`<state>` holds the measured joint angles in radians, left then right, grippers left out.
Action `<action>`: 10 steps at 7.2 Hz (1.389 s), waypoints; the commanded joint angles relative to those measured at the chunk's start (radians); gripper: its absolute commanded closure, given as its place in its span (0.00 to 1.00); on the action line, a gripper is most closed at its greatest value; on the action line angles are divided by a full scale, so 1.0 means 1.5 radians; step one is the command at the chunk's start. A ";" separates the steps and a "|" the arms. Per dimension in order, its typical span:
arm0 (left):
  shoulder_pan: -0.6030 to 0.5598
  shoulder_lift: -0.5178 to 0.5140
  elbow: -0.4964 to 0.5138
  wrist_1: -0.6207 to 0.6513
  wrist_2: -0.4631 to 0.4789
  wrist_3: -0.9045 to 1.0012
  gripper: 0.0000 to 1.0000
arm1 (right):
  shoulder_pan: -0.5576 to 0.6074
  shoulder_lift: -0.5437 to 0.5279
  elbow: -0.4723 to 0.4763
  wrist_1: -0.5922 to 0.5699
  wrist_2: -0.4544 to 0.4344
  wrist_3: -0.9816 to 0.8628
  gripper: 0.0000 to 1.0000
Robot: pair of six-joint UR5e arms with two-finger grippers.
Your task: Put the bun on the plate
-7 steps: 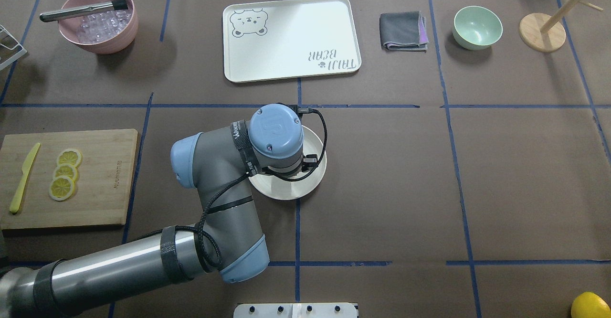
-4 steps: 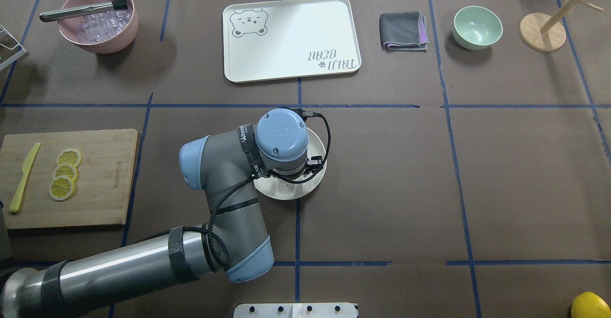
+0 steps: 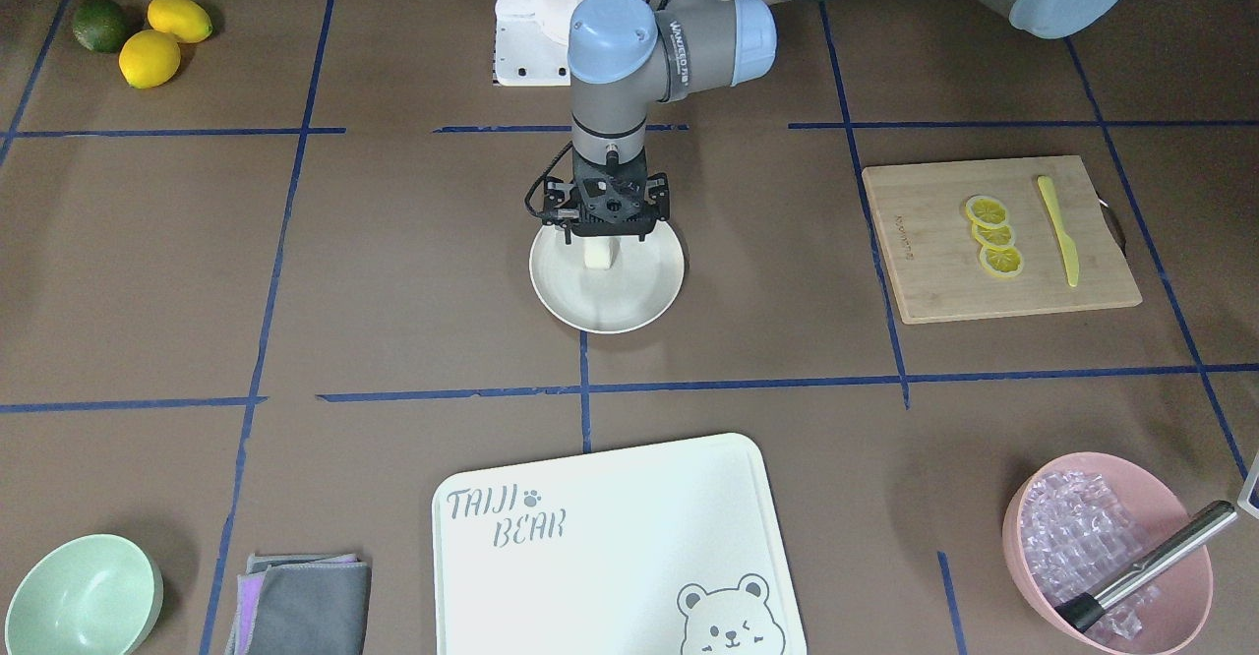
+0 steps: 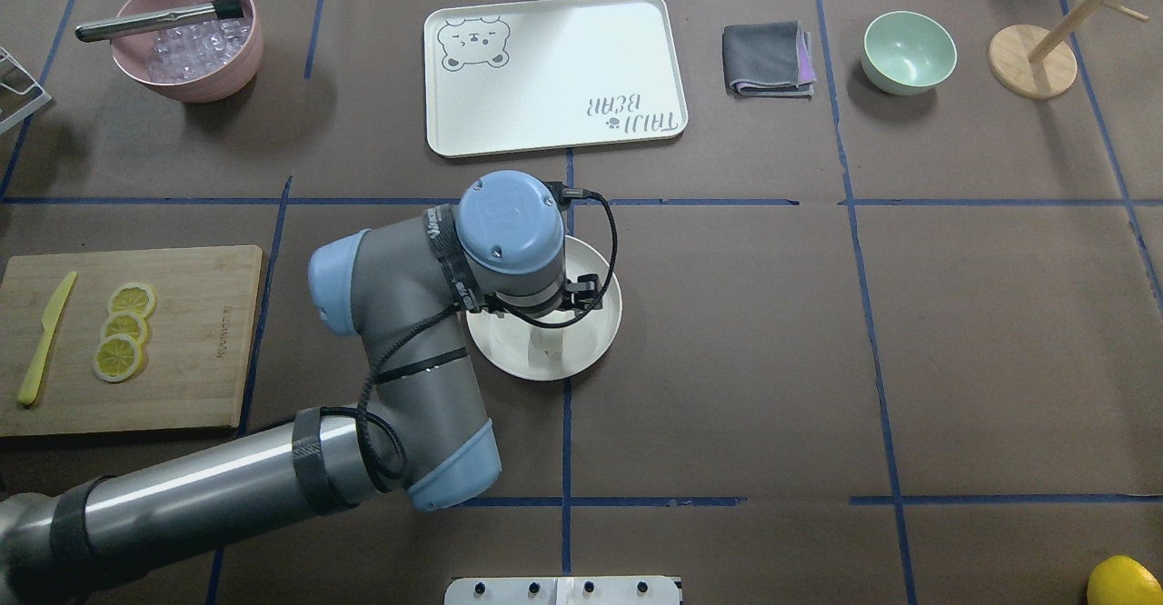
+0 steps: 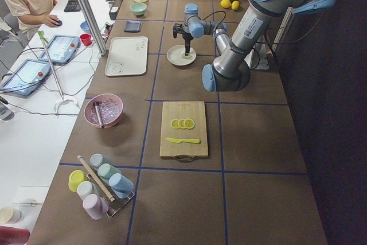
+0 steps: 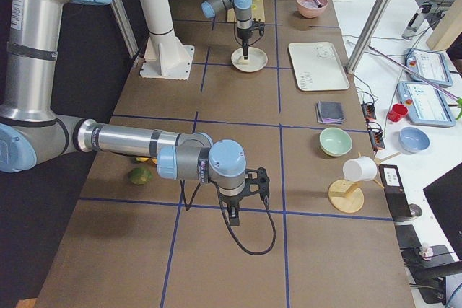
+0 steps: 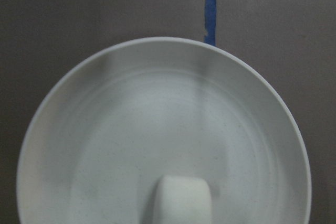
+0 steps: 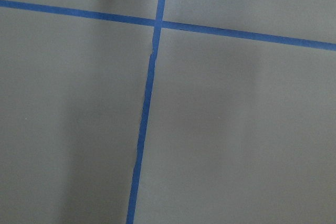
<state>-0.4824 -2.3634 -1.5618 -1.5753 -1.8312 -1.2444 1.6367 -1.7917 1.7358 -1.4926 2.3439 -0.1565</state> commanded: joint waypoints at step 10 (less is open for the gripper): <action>-0.686 0.523 -0.101 0.188 -0.337 0.981 0.00 | 0.000 0.001 -0.001 0.000 0.000 0.000 0.01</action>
<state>-1.4815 -1.6410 -1.7312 -1.2606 -2.3345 0.2101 1.6367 -1.7902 1.7343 -1.4925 2.3439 -0.1556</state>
